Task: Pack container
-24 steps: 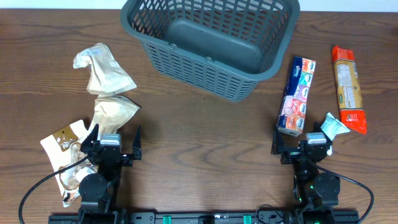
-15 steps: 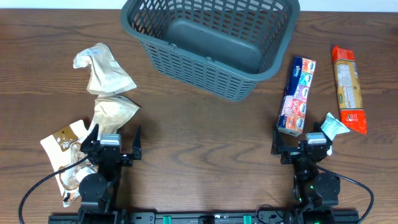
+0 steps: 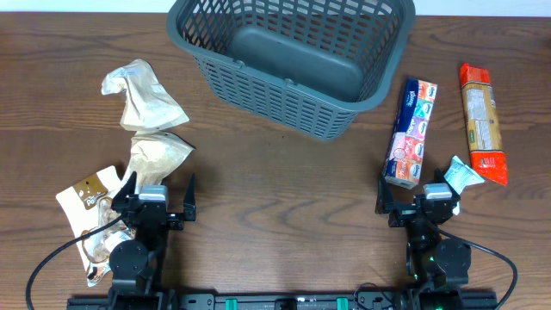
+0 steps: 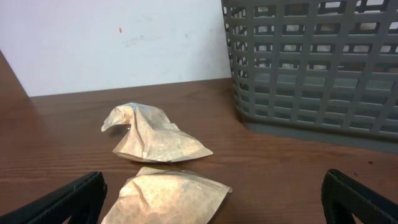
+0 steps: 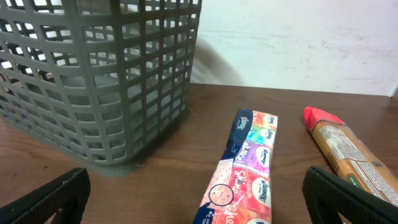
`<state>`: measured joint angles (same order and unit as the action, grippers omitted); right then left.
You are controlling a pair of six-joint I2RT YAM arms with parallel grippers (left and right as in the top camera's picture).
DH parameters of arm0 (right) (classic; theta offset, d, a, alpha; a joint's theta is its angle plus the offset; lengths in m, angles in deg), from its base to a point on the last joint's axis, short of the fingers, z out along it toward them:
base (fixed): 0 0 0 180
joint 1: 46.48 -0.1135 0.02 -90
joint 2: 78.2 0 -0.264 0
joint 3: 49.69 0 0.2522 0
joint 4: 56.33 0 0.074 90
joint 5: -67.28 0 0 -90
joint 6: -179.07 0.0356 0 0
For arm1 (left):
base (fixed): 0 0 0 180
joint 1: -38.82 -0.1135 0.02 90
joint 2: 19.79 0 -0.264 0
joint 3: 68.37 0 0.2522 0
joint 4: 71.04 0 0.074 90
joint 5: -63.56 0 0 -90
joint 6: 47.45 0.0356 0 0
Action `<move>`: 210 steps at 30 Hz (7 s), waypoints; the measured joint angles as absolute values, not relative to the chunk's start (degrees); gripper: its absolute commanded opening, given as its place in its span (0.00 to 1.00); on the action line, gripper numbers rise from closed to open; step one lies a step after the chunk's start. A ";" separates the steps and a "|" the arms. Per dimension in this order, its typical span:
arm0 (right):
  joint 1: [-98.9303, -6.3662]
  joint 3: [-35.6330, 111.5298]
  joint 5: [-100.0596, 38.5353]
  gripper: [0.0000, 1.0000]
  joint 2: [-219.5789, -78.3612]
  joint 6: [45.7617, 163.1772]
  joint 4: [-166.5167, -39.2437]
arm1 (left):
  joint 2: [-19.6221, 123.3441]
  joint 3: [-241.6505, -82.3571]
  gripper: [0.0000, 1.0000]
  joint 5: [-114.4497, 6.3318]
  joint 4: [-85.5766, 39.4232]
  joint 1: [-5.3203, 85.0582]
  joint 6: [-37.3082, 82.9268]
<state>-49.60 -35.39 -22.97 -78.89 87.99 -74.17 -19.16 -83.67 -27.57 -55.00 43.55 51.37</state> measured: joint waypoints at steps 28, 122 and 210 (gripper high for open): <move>-49.60 -35.39 -22.97 0.99 -78.89 88.01 -74.08 | -19.16 -83.67 0.99 -27.55 -55.13 43.55 51.37; -50.65 57.24 -36.74 0.01 -155.49 95.01 -122.17 | 81.40 -209.56 0.06 -41.34 -0.55 46.83 41.01; -71.04 57.24 -29.94 0.01 -169.68 80.43 -138.32 | 97.44 -210.72 0.06 -44.25 11.38 49.98 62.08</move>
<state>-71.04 57.24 -29.94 -169.68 80.43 -138.32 97.44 -210.72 -44.25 11.38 49.98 62.08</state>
